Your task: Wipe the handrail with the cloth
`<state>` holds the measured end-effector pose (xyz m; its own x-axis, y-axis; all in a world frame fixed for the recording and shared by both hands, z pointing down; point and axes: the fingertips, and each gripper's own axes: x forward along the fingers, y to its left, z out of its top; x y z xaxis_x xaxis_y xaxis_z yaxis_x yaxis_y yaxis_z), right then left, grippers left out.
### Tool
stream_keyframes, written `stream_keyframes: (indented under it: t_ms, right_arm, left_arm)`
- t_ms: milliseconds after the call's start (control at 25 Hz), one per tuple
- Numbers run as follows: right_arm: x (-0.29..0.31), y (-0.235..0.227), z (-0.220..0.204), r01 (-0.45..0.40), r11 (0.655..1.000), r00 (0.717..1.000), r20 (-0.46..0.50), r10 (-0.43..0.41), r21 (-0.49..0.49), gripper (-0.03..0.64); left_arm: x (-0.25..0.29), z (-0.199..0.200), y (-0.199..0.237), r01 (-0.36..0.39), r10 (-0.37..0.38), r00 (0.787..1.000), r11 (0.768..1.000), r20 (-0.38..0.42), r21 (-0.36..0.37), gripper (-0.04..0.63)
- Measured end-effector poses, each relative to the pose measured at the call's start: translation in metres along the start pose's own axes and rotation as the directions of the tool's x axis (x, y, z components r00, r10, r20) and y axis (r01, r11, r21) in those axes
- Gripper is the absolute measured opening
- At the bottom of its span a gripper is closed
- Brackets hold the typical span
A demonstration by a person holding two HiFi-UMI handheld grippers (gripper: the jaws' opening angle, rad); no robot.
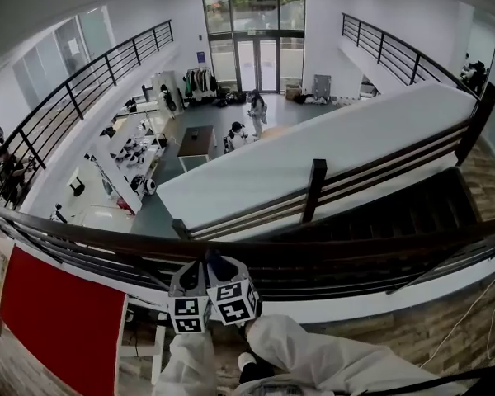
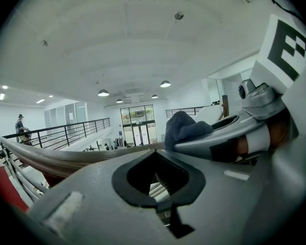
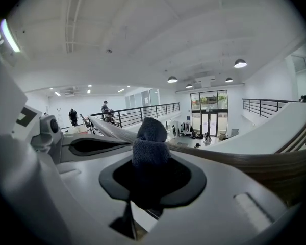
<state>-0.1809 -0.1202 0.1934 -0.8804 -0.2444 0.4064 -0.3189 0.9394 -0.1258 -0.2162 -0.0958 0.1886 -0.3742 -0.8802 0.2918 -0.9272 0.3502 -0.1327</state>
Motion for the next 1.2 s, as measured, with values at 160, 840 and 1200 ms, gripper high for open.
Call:
stream_keyframes:
  t_ms: [160,840,1200]
  right_arm:
    - [-0.020,-0.026,-0.006,0.031,1.000,1.000,0.000,-0.031,0.001,0.101]
    - [-0.108,-0.129,-0.034,0.171,0.985,0.985,0.006,-0.171,0.013,0.103]
    - [-0.149,-0.182,-0.046,0.221,0.975,0.975,0.016,-0.222,0.033,0.103]
  left_arm:
    - [0.008,0.005,-0.034,0.044,-0.044,0.999,0.999,0.004,-0.005,0.000]
    - [0.032,0.033,-0.177,0.240,-0.241,0.970,0.969,0.016,0.057,0.000]
    - [0.045,0.045,-0.244,0.291,-0.293,0.956,0.953,0.019,0.080,-0.002]
